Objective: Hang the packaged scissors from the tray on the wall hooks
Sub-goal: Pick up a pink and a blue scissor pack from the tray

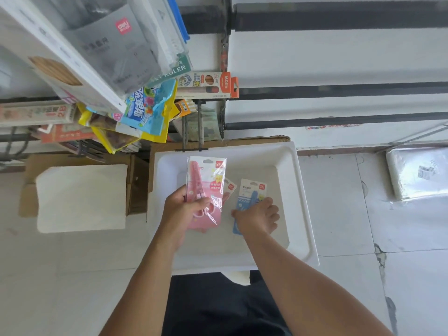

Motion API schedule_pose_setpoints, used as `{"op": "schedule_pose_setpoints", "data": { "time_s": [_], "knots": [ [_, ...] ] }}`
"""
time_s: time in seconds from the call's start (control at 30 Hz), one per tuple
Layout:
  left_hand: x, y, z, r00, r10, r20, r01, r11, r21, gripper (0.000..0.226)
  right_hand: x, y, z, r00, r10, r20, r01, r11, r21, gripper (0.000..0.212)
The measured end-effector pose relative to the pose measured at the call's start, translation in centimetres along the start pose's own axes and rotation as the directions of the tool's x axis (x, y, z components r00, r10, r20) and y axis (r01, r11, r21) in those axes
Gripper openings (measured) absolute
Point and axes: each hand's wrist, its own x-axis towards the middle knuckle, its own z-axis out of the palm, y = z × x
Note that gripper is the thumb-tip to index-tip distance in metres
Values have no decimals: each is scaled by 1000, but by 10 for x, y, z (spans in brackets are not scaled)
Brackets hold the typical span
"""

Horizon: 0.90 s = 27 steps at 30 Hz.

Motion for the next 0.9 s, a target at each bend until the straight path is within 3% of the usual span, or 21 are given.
{"op": "schedule_pose_setpoints", "data": {
  "time_s": [0.13, 0.33, 0.4, 0.43, 0.57, 0.67, 0.9],
  "knots": [
    [-4, 6, -9, 999, 39, 1, -39, 999, -5, 25, 1, -8, 4, 999, 39, 20, -38, 999, -19, 74],
    [-4, 11, -12, 997, 72, -21, -73, 996, -55, 29, 7, -12, 2, 995, 84, 52, -92, 978, 187, 99],
    [-3, 10, -12, 996, 79, -35, -81, 994, -67, 28, 8, -11, 3, 996, 75, 42, -83, 968, 238, 98],
    [-3, 11, -12, 996, 80, -41, -83, 994, -72, 28, 10, -10, 4, 997, 62, 36, -69, 966, 248, 88],
    [-5, 14, -12, 995, 84, -45, -88, 989, -119, 29, 14, -8, -9, 997, -54, 56, 30, 931, 364, 14],
    [-10, 21, -15, 995, 96, -36, -100, 983, -152, 30, 5, -15, -41, 973, -181, 145, 77, 842, 534, 10],
    [-21, 47, -25, 991, 135, -13, -135, 971, -195, 29, -22, -32, -102, 901, -383, 204, 131, 688, 713, 11]
  ]
}}
